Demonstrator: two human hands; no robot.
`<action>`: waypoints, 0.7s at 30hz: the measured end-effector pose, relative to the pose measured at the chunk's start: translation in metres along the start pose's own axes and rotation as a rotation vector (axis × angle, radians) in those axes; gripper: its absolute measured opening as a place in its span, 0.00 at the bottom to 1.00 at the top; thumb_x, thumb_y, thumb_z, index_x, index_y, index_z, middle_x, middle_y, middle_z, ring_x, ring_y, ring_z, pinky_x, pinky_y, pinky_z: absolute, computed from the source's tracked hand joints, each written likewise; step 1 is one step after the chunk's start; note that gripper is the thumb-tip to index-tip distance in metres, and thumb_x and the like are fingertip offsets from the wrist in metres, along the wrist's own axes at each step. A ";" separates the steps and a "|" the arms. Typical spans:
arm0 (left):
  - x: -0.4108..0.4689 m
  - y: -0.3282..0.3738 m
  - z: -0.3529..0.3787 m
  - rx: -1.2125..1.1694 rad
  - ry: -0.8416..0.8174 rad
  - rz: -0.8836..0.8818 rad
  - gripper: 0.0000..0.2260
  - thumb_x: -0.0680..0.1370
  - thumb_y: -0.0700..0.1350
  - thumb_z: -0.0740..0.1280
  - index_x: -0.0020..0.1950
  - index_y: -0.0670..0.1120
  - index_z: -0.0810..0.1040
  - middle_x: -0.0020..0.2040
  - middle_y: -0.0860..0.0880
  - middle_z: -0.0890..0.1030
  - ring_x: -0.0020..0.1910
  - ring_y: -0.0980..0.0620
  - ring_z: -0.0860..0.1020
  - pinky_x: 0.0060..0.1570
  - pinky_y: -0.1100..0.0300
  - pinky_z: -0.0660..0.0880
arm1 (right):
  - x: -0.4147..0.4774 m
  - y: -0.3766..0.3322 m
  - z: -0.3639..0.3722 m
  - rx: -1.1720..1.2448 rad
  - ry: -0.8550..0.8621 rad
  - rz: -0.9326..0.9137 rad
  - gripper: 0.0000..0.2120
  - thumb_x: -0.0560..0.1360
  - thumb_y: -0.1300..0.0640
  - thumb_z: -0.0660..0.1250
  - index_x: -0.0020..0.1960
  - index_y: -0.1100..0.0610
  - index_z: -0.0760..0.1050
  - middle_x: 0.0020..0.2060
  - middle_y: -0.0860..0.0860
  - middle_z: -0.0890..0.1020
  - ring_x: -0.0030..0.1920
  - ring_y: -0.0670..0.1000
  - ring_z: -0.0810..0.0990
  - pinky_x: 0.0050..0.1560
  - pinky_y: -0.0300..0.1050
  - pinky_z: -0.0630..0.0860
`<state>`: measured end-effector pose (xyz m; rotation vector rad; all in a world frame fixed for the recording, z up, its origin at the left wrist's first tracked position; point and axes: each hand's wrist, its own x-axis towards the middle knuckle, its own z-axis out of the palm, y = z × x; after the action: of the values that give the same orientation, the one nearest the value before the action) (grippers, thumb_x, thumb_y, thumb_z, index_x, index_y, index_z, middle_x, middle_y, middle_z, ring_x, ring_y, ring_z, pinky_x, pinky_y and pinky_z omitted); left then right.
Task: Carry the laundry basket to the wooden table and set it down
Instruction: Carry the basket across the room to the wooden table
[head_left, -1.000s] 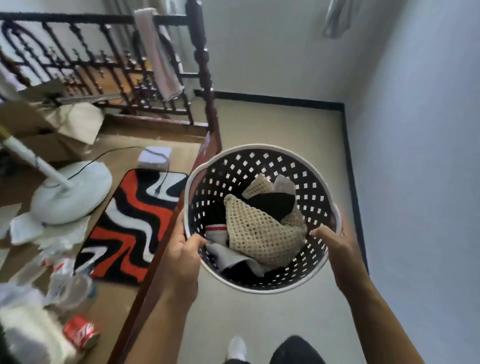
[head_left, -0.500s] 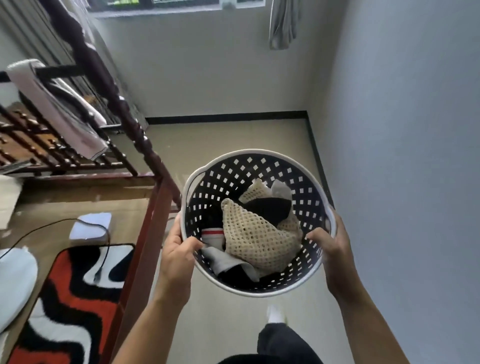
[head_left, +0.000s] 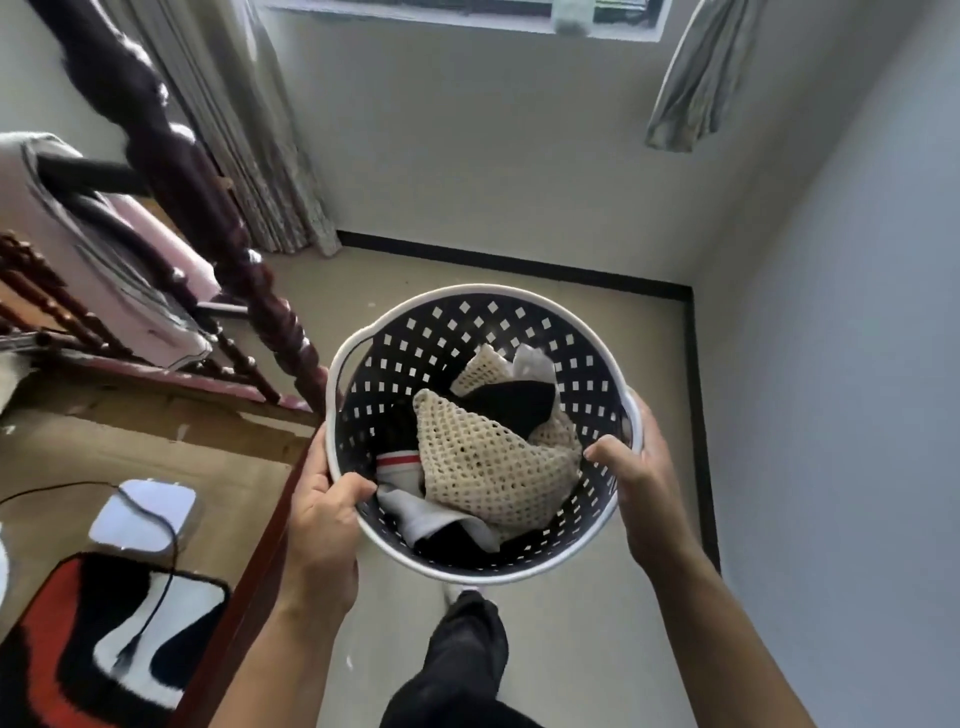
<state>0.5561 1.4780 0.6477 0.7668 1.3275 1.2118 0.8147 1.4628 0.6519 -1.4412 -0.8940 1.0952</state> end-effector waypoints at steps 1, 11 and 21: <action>0.026 0.005 0.008 -0.003 -0.005 0.000 0.35 0.72 0.26 0.55 0.66 0.58 0.78 0.59 0.45 0.84 0.55 0.45 0.82 0.45 0.54 0.80 | 0.026 -0.004 0.006 -0.007 0.002 0.003 0.38 0.65 0.60 0.65 0.76 0.53 0.69 0.61 0.52 0.82 0.59 0.49 0.83 0.53 0.46 0.84; 0.245 0.090 0.110 0.056 -0.116 0.039 0.35 0.71 0.22 0.53 0.73 0.47 0.73 0.63 0.39 0.82 0.62 0.41 0.81 0.60 0.47 0.79 | 0.241 -0.063 0.031 0.023 0.109 -0.007 0.34 0.65 0.62 0.64 0.72 0.52 0.72 0.60 0.54 0.83 0.62 0.56 0.82 0.64 0.60 0.80; 0.447 0.117 0.189 0.116 0.051 0.054 0.36 0.70 0.22 0.54 0.74 0.46 0.72 0.62 0.42 0.83 0.56 0.50 0.82 0.47 0.63 0.80 | 0.495 -0.072 0.068 0.031 -0.037 0.019 0.35 0.65 0.63 0.63 0.73 0.53 0.72 0.61 0.53 0.83 0.62 0.55 0.82 0.66 0.60 0.78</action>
<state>0.6412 1.9703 0.6549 0.8644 1.4363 1.2122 0.8989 1.9602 0.6455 -1.4105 -0.8871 1.1485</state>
